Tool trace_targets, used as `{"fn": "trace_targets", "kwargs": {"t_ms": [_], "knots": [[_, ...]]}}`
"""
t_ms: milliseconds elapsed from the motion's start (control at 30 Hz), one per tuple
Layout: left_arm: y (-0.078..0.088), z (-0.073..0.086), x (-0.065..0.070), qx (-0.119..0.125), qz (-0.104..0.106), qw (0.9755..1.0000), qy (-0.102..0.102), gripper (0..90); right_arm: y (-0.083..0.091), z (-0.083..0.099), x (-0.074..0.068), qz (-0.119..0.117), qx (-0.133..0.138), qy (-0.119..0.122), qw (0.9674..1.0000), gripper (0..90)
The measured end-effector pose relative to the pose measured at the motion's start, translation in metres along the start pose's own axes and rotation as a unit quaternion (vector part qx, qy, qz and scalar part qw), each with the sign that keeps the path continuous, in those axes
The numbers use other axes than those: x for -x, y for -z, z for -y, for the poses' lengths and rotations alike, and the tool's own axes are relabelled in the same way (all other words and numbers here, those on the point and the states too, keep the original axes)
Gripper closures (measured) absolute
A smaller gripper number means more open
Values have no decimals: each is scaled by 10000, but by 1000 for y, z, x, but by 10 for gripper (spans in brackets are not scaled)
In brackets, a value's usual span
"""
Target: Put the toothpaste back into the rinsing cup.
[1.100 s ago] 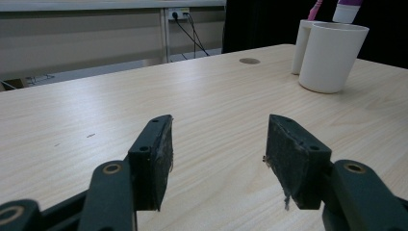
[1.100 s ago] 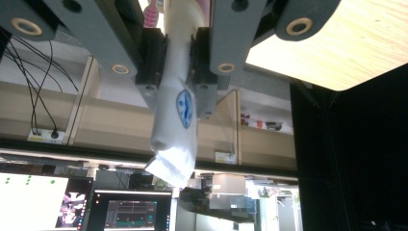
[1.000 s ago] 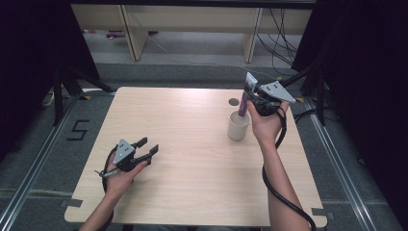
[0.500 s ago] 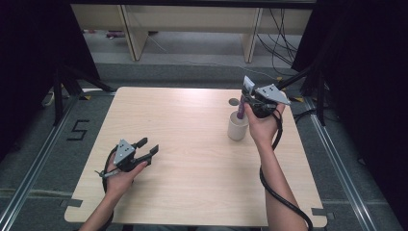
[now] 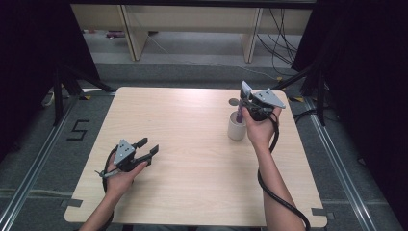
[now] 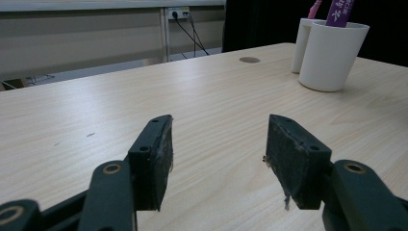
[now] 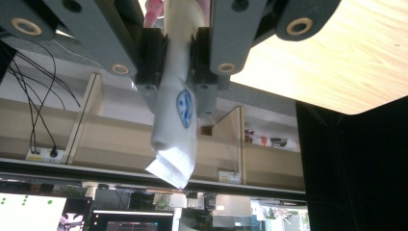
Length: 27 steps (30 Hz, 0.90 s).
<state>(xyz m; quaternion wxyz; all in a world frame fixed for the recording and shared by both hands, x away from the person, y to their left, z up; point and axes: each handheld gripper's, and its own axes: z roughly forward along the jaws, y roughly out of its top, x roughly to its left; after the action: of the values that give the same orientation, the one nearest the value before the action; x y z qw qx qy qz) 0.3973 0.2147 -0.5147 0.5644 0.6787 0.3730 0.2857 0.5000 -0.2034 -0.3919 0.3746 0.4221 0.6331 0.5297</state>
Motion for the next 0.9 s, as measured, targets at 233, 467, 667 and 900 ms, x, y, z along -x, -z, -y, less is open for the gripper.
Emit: {"fn": "trace_targets", "kwargs": {"t_ms": [233,467,667,900], "knots": [[-1,0,1,46,35,10000,9,424,-5,7,0,21,-6,18,10000,795],[0,0,1,-17,20,10000,-15,424,-7,14,0,-12,-17,133,9999,795],[0,0,1,-13,17,10000,-3,424,-6,19,-3,6,-105,30,9999,795],[0,0,1,-26,26,10000,-11,424,-7,27,-3,-21,-149,34,9999,794]]}}
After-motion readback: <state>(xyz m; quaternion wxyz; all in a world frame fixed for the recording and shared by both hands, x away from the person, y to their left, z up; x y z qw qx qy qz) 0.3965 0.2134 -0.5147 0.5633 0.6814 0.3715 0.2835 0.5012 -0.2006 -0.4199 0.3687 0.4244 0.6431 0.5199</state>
